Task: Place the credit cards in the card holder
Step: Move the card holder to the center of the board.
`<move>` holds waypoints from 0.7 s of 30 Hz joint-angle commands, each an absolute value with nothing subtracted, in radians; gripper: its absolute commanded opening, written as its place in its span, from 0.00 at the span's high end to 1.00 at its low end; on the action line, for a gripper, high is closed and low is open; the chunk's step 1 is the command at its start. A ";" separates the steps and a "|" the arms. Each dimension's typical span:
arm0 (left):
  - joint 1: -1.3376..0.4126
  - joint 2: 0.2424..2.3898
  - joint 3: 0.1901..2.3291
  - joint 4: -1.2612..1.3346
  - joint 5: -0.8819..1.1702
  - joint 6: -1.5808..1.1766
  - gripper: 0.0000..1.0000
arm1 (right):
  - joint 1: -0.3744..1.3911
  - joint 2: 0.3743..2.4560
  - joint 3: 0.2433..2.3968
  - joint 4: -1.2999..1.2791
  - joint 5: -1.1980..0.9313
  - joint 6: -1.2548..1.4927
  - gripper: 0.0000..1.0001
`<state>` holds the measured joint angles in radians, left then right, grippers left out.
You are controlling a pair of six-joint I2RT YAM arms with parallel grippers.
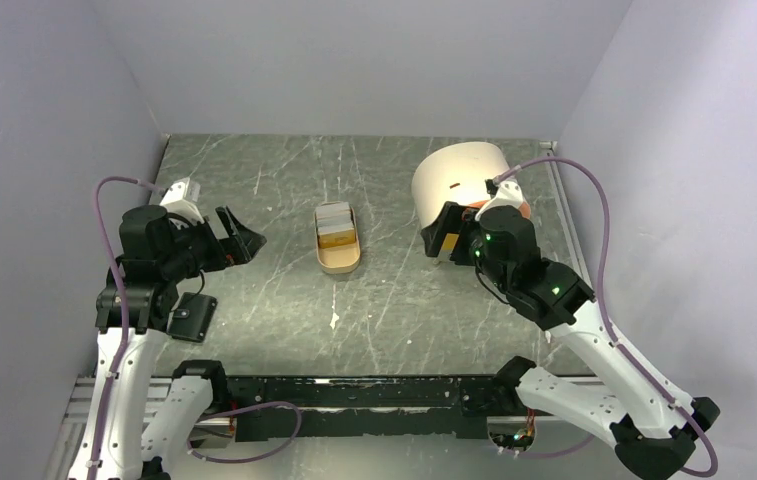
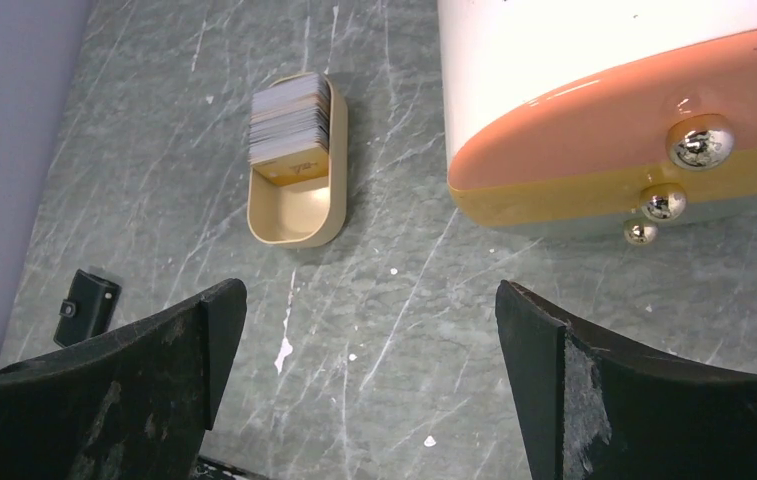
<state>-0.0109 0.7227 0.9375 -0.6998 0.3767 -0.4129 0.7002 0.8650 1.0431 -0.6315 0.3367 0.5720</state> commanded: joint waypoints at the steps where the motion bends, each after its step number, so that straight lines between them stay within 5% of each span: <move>1: -0.002 0.713 0.938 -0.674 0.363 -0.421 0.01 | 0.693 0.849 1.041 -0.628 0.376 0.584 0.00; 17: -0.002 0.717 0.933 -0.676 0.344 -0.431 0.01 | 0.693 0.849 1.039 -0.624 0.380 0.577 0.00; 21: -0.002 0.732 0.915 -0.703 0.179 -0.524 0.01 | 0.694 0.848 1.039 -0.627 0.379 0.582 0.00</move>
